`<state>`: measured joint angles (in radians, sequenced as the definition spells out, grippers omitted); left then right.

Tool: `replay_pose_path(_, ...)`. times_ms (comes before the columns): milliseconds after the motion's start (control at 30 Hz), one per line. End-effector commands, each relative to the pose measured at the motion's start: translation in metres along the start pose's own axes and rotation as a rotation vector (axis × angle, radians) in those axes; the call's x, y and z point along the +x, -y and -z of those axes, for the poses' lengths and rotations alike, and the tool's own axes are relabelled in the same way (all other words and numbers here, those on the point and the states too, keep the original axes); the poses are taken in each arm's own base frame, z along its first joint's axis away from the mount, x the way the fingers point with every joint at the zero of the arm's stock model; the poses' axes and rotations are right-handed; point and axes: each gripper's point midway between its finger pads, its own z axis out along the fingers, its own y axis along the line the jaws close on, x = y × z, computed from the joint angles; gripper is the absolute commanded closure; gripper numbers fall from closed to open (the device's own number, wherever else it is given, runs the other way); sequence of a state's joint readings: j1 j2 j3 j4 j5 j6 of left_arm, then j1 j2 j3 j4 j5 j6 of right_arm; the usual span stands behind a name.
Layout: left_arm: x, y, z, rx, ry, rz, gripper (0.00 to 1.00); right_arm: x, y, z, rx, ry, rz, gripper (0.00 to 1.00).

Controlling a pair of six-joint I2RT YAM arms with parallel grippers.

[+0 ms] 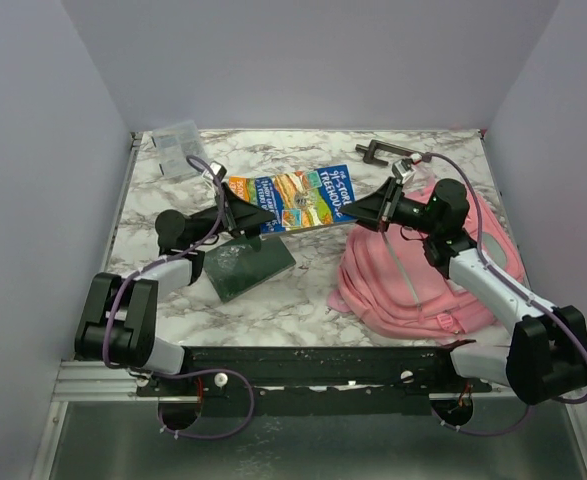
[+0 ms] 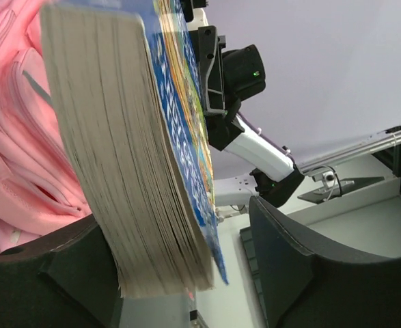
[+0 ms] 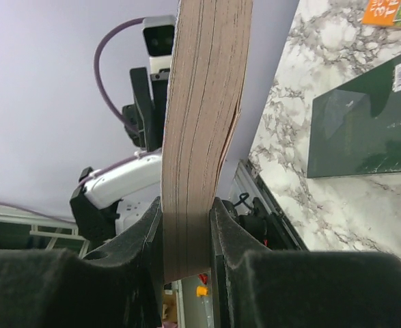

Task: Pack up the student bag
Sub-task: Pick up the book from the center of the board.

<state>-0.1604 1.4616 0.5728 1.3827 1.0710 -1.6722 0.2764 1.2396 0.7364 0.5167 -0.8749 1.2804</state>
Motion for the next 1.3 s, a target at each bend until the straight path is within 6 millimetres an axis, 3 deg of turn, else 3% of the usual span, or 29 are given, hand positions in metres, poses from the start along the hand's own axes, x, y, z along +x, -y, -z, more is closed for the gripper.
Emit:
replay_pose_path(0, 0.006, 0.006, -0.004, -0.036, 0.007, -0.117, 0.31, -0.018, -0.002, -0.001, 0.054, 0.08, 0.076, 1.0)
replay_pose_path(267, 0.007, 0.009, -0.005, -0.073, -0.017, -0.147, 0.4, -0.006, -0.003, -0.008, 0.064, 0.039, 0.094, 1.0)
replay_pose_path(633, 0.007, 0.013, -0.006, -0.064, -0.045, -0.146, 0.38, 0.015, -0.014, -0.003, 0.042, -0.017, 0.093, 1.0)
replay_pose_path(767, 0.007, 0.018, -0.007, -0.055, -0.054, -0.16, 0.56, 0.026, -0.011, -0.001, 0.042, -0.034, 0.083, 1.0)
replay_pose_path(833, 0.006, 0.019, -0.008, -0.053, -0.054, -0.167, 0.68, 0.031, -0.01, 0.0, 0.045, -0.043, 0.082, 1.0)
replay_pose_path(900, 0.005, 0.02, -0.008, -0.056, -0.048, -0.164, 0.88, 0.035, -0.005, 0.003, 0.075, -0.054, 0.079, 1.0)
replay_pose_path(933, 0.005, 0.021, -0.008, -0.06, -0.04, -0.165, 1.0, 0.035, -0.001, 0.004, 0.102, -0.056, 0.097, 0.96)
replay_pose_path(1000, 0.004, 0.02, -0.007, -0.094, -0.021, -0.173, 1.0, 0.031, 0.015, 0.012, 0.235, -0.037, 0.146, 0.73)
replay_pose_path(1100, -0.007, 0.013, -0.002, -0.259, 0.031, -0.281, 1.0, 0.018, 0.041, 0.039, 0.504, 0.021, 0.243, 0.43)
replay_pose_path(1167, -0.019, 0.009, 0.008, -0.398, 0.095, -0.36, 1.0, 0.011, 0.058, 0.06, 0.658, 0.053, 0.299, 0.34)
replay_pose_path(1267, -0.034, 0.006, 0.024, -0.555, 0.158, -0.415, 1.0, 0.011, 0.091, 0.088, 0.855, 0.045, 0.333, 0.32)
